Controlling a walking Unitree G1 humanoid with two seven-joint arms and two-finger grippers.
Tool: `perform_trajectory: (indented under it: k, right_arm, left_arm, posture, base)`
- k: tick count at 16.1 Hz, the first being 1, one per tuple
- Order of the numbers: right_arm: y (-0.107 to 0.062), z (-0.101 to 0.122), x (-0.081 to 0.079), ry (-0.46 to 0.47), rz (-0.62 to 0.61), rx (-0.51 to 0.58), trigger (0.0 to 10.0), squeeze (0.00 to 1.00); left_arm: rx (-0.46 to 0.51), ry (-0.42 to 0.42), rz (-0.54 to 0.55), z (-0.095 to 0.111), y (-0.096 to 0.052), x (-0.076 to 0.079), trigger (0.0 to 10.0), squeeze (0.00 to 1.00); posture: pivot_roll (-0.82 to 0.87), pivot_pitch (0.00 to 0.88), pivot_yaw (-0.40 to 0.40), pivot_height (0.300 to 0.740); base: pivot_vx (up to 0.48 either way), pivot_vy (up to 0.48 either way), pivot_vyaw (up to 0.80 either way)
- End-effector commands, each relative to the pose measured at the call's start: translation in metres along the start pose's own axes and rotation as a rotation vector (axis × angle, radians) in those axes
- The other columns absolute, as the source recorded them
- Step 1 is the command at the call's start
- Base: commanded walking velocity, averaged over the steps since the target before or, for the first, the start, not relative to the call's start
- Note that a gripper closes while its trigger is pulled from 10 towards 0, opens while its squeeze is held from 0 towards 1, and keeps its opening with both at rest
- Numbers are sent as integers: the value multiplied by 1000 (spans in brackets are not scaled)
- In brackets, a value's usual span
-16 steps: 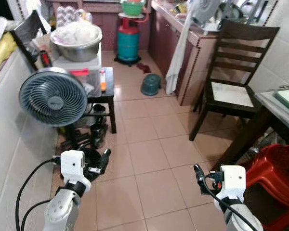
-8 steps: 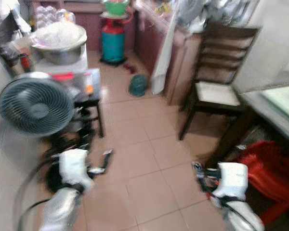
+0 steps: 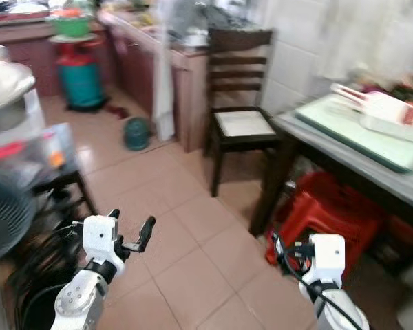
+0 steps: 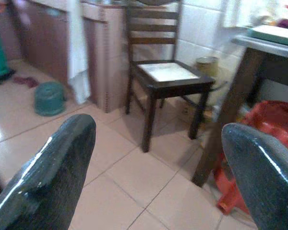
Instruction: Setting the table
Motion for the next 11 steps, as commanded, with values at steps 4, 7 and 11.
perform_trajectory:
  k: [4, 7, 11]
  right_arm:
    - [-6, 21, 6, 12, -39, 67, 10000, 0]
    - [-10, 29, -5, 15, -16, 100, 10000, 0]
    - [0, 32, -17, -24, 51, 92, 10000, 0]
  left_arm:
    - [35, -9, -61, 10, 7, 21, 10000, 0]
    - [52, 42, -38, 16, 6, 13, 10000, 0]
    - [30, 96, 112, 16, 2, -7, 10000, 0]
  posture:
    - [3, 0, 0, 740]
    - [6, 0, -3, 740]
    - [53, 0, -27, 740]
  base:
    - [246, 0, -763]
    - [0, 0, -763]
    - [0, 0, 0]
Point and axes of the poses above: a point about 5 cm out from each wrist's last joint towards the gripper, its own y axis pointing out of the wrist towards the gripper, its own z axis along the axis of the wrist's last joint, x = y × z, the point moved 2 cm from there along y, pointing out of the wrist towards the gripper, and after that the axes turned 12 degrees about y, right-handed, at the moved point
